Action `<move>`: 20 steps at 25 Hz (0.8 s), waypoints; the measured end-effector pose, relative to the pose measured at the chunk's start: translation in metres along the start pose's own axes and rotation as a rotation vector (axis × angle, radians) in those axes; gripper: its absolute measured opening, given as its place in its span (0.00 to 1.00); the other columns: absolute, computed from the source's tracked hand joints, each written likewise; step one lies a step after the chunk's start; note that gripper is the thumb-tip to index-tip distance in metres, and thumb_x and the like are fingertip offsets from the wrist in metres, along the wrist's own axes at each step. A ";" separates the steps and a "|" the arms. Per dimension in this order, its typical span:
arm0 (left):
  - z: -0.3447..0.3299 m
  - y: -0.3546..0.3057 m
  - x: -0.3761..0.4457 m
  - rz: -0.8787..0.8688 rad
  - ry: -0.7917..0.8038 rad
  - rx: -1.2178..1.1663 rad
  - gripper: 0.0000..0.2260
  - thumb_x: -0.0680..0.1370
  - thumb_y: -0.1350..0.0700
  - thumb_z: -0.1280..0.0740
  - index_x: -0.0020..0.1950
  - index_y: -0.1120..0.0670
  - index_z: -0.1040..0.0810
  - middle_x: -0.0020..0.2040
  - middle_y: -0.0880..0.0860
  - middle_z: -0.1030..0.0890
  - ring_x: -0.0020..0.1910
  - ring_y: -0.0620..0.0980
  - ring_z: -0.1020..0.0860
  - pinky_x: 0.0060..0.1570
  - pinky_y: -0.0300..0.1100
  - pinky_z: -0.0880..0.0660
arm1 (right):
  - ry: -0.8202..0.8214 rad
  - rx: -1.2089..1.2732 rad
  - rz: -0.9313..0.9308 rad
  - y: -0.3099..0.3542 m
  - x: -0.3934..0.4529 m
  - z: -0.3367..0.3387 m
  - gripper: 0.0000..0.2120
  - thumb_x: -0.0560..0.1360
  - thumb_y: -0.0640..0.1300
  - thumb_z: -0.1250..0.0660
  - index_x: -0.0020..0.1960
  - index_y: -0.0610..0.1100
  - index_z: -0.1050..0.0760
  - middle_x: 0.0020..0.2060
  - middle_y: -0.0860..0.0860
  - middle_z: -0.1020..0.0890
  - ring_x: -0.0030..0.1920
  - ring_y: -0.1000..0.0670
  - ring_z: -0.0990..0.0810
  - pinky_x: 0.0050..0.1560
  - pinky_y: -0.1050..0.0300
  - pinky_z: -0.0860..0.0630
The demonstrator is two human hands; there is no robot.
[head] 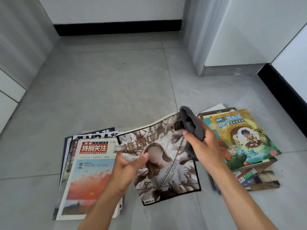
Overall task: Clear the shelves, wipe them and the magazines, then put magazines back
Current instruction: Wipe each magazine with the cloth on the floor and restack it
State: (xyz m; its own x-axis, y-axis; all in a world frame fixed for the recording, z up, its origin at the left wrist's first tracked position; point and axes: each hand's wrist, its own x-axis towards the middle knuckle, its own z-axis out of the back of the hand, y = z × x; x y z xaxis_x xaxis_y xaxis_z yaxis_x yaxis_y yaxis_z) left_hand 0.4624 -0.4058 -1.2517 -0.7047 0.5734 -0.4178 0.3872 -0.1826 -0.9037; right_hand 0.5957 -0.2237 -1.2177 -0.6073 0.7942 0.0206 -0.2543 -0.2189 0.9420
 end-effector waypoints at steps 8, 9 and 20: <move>0.010 -0.001 0.005 0.146 -0.032 -0.141 0.22 0.66 0.62 0.23 0.56 0.62 0.27 0.46 0.58 0.16 0.51 0.57 0.19 0.58 0.55 0.25 | 0.142 0.079 -0.081 0.003 -0.018 0.001 0.23 0.77 0.34 0.31 0.61 0.61 0.23 0.46 0.59 0.15 0.40 0.58 0.19 0.41 0.68 0.24; 0.010 0.000 0.005 0.177 -0.021 -0.154 0.25 0.65 0.61 0.20 0.56 0.61 0.27 0.48 0.59 0.16 0.53 0.59 0.20 0.59 0.57 0.26 | 0.114 0.130 -0.118 0.008 -0.011 -0.002 0.23 0.76 0.34 0.31 0.59 0.63 0.21 0.43 0.60 0.16 0.37 0.54 0.21 0.39 0.61 0.24; 0.016 0.003 0.016 0.318 -0.004 -0.203 0.36 0.57 0.60 0.20 0.62 0.64 0.26 0.49 0.64 0.18 0.47 0.58 0.22 0.48 0.53 0.25 | 0.050 0.305 -0.402 0.024 -0.008 -0.012 0.19 0.74 0.33 0.30 0.51 0.59 0.18 0.39 0.52 0.16 0.33 0.54 0.20 0.34 0.58 0.22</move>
State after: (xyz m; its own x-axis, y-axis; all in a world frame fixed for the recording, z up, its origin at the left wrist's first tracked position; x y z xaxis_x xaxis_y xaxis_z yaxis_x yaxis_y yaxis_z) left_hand 0.4433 -0.4099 -1.2625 -0.5327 0.5104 -0.6751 0.6968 -0.1883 -0.6922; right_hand 0.5857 -0.2424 -1.1996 -0.5439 0.7516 -0.3731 -0.2485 0.2805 0.9271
